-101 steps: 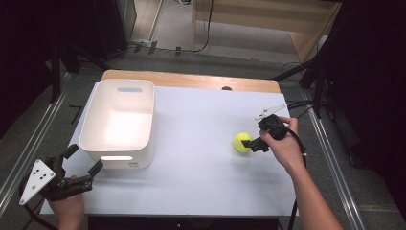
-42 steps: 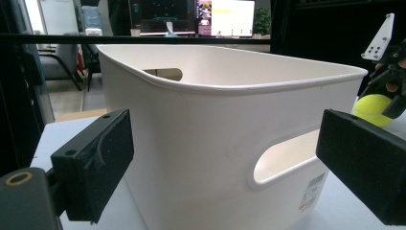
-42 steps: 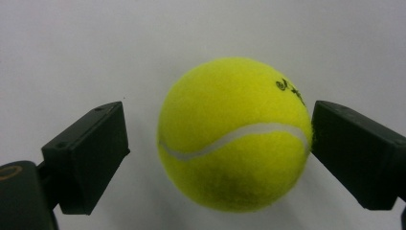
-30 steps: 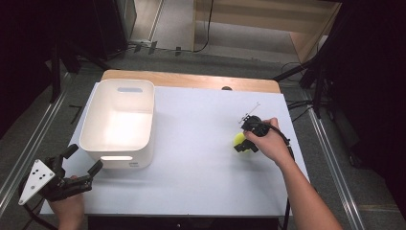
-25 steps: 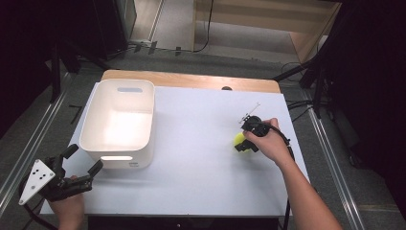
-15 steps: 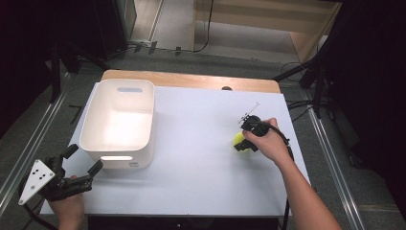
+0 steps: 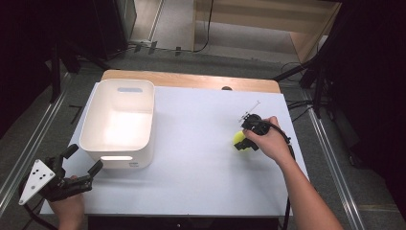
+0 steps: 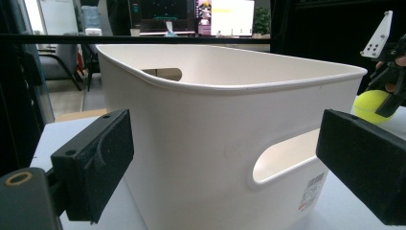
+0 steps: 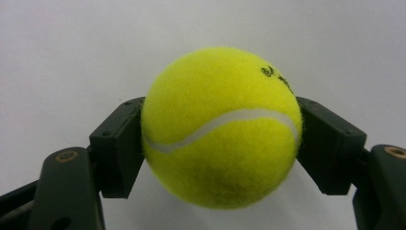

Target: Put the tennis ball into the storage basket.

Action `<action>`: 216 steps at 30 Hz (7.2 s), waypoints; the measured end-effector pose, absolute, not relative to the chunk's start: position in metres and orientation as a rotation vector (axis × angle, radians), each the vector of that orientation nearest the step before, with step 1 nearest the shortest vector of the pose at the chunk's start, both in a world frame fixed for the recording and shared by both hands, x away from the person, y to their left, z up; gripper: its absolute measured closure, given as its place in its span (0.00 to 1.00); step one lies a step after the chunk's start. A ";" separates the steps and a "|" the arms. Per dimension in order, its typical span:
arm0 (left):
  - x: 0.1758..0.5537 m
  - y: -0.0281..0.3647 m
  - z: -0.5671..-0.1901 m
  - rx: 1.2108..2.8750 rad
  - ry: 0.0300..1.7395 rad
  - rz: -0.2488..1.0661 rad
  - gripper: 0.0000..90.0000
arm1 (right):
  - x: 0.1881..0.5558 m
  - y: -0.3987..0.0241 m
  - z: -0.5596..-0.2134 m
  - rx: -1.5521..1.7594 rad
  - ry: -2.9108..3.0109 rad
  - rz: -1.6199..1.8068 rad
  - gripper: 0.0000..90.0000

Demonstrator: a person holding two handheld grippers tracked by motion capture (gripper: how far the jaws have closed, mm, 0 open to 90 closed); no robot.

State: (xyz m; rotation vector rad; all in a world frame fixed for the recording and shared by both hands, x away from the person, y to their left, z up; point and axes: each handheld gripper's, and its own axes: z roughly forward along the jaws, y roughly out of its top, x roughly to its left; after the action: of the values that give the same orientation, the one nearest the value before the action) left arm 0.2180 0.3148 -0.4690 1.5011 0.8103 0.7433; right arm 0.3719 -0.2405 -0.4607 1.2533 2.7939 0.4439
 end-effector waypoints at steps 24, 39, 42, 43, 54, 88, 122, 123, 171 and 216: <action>0.218 0.315 -0.469 1.500 0.808 0.742 0.06 | 0.379 -0.223 -0.433 1.165 2.817 0.475 0.26; 0.218 0.315 -0.469 1.499 0.807 0.739 0.06 | 0.388 -0.203 -0.408 1.082 2.847 0.486 0.26; 0.218 0.315 -0.469 1.498 0.809 0.739 0.06 | 0.389 -0.198 -0.403 1.058 2.855 0.485 0.26; 0.218 0.315 -0.469 1.498 0.809 0.739 0.06 | 0.389 -0.196 -0.401 1.061 2.855 0.485 0.26; 0.217 0.316 -0.469 1.497 0.810 0.736 0.06 | 0.394 -0.179 -0.387 1.003 2.875 0.490 0.26; 0.218 0.316 -0.469 1.491 0.808 0.735 0.06 | 0.401 -0.107 -0.358 0.784 2.947 0.554 0.26; 0.218 0.316 -0.469 1.491 0.805 0.732 0.06 | 0.405 -0.058 -0.331 0.639 2.979 0.586 0.26; 0.218 0.316 -0.469 1.492 0.805 0.732 0.06 | 0.405 -0.056 -0.330 0.642 2.978 0.585 0.27; 0.218 0.317 -0.469 1.482 0.810 0.722 0.06 | 0.400 0.031 -0.309 0.440 3.021 0.647 0.27; 0.218 0.319 -0.469 1.469 0.811 0.719 0.06 | 0.391 0.061 -0.331 0.292 3.015 0.613 0.09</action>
State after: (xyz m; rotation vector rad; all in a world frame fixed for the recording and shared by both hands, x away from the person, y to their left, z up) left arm 0.2178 0.3188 -0.4690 1.4689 0.8111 0.7186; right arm 0.3912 0.0606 -0.3314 0.2923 3.0154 0.6129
